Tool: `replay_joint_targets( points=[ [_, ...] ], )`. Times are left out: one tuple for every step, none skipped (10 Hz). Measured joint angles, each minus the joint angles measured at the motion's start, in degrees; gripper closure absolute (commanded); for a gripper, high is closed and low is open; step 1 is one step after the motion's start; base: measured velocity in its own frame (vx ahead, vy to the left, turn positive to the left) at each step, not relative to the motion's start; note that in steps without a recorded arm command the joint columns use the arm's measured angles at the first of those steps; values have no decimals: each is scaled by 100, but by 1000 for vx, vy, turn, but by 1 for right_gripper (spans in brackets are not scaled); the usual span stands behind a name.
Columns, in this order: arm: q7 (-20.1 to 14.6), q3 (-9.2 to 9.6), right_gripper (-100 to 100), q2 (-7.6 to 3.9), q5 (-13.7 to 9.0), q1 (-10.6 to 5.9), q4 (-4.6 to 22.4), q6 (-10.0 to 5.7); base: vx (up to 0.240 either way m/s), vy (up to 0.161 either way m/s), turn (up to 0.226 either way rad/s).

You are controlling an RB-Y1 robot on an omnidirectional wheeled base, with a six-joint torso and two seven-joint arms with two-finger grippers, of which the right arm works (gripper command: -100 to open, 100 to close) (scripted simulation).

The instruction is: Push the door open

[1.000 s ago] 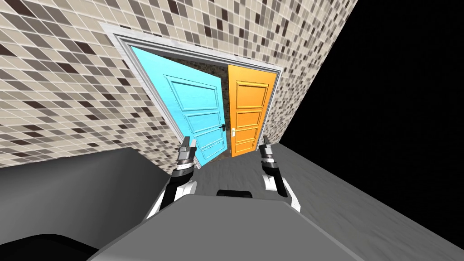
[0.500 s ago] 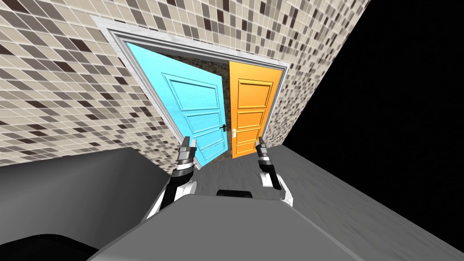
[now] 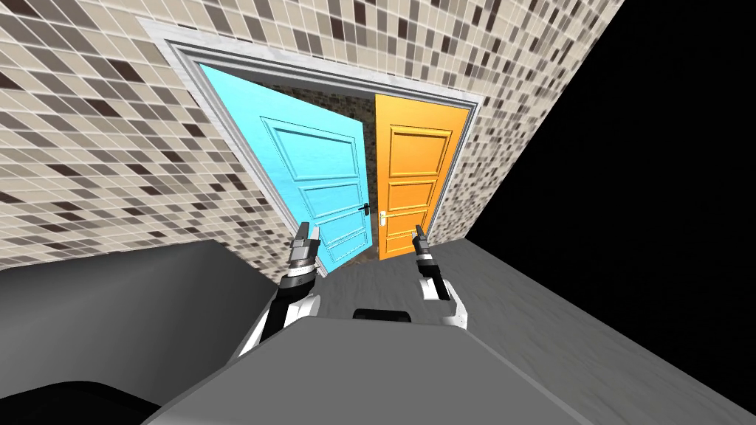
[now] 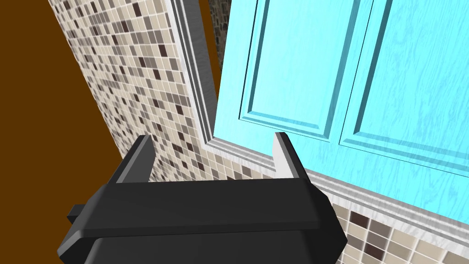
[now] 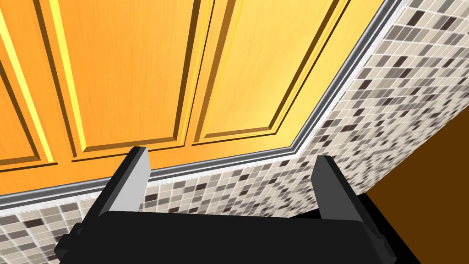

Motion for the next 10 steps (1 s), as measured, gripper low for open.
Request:
replay_joint_targets(
  points=[
    [0,5,-100,22,9,-77,163,10,77,-28,60],
    [-16,3,-100,21,11,-170,321,53,89,-25,82],
    [-40,1,-100,21,11,-261,501,92,97,-29,70],
    [-68,3,-100,15,12,-340,655,141,102,-32,71],
    [-96,4,-100,11,12,-427,815,192,97,-28,65],
    [-119,2,-100,19,13,-527,1005,226,107,-28,62],
    [-133,4,-100,39,19,-626,1183,269,93,-40,59],
    [-139,21,-100,70,31,-676,1340,291,89,-44,59],
    [-156,19,-100,82,33,-777,1491,348,98,-35,74],
    [-175,24,-100,97,38,-855,1612,424,96,-32,58]
  ],
)
